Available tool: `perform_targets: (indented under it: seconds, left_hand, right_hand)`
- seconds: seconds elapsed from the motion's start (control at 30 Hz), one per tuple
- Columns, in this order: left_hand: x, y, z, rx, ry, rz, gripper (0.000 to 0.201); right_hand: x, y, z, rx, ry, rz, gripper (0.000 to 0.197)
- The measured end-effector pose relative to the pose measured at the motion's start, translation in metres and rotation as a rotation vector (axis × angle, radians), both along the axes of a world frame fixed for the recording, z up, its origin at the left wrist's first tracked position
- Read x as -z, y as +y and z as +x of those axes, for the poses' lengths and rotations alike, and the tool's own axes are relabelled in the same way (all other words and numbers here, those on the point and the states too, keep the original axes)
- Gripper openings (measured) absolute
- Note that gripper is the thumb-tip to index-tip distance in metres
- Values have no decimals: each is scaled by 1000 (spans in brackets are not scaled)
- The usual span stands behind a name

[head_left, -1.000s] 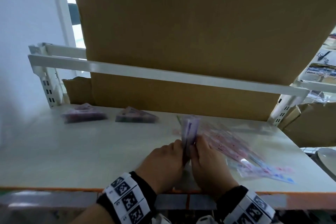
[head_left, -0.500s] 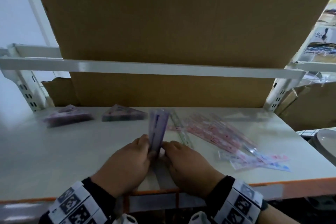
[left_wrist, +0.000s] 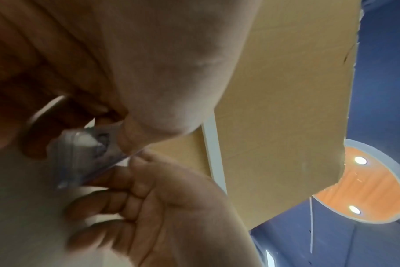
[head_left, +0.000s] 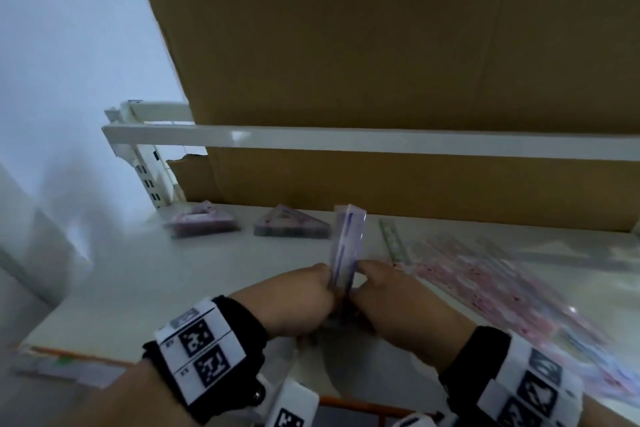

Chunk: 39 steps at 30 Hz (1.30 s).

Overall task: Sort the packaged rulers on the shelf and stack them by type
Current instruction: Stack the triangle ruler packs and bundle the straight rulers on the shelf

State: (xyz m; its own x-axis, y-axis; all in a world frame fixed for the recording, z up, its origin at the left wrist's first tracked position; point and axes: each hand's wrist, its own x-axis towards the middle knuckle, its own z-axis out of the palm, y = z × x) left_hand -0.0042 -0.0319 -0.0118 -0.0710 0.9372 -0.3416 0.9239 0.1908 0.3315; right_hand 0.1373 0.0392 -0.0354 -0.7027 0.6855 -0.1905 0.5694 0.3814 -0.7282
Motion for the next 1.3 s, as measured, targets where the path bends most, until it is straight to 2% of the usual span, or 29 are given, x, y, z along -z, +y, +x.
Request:
perform_targets:
  seconds: [0.03,0.1,0.13,0.17,0.2,0.27,0.3,0.37,0.47,0.57,0.63,0.67,0.77,0.87,1.03,1.2,1.3]
  left_hand:
    - [1,-4,2,20,37,23,22]
    - [6,-13,2,127,303,112,29]
    - [9,-17,2,168,427,162,30]
    - [9,-21,0,178,500,213,28]
    - [6,-25,-4,170,522,248,25]
    - [-2,-34,-17,181,542,278,20]
    - [-4,-38,-27,202,560,260,19]
    - [-4,-48,-43,247,563,214,21]
    - [-4,-55,-57,307,572,149,24]
    - [-6,-52,-63,339,547,101,26]
    - [-4,-51,-63,365,516,59,28]
    - [-2,-50,-63,376,505,34,29]
    - [3,-48,-64,377,470,-41,31]
    - [3,-44,-68,384,439,-66,31]
    - [5,-41,-80,428,372,-68,34]
    - [4,-41,-90,346,329,-159,35]
    - [4,-44,-91,319,331,-173,34]
  right_hand:
    - [-4,3,0,83,71,-40,24]
    - [-14,11,-2,228,224,-65,27]
    - [-19,15,-2,274,312,-77,37]
    - [-24,17,-2,298,397,-97,45]
    - [-27,18,-3,295,455,-127,45]
    - [-27,14,-5,228,474,-154,23]
    - [-25,11,-6,197,432,-141,12]
    - [-20,4,-5,125,281,-40,10]
    - [-17,-2,-7,-97,-29,304,15]
    - [-15,-10,-12,-331,-261,631,18]
    - [-15,-18,-14,-415,-375,828,18]
    - [-15,-22,-16,-416,-417,858,20]
    - [-14,-30,-20,-371,-526,831,27]
    - [-14,-30,-25,-319,-544,772,25]
    - [-24,-13,-26,-389,-568,717,28]
    - [-46,38,-37,-420,-752,610,67]
    - [-45,61,-43,-494,-805,471,67]
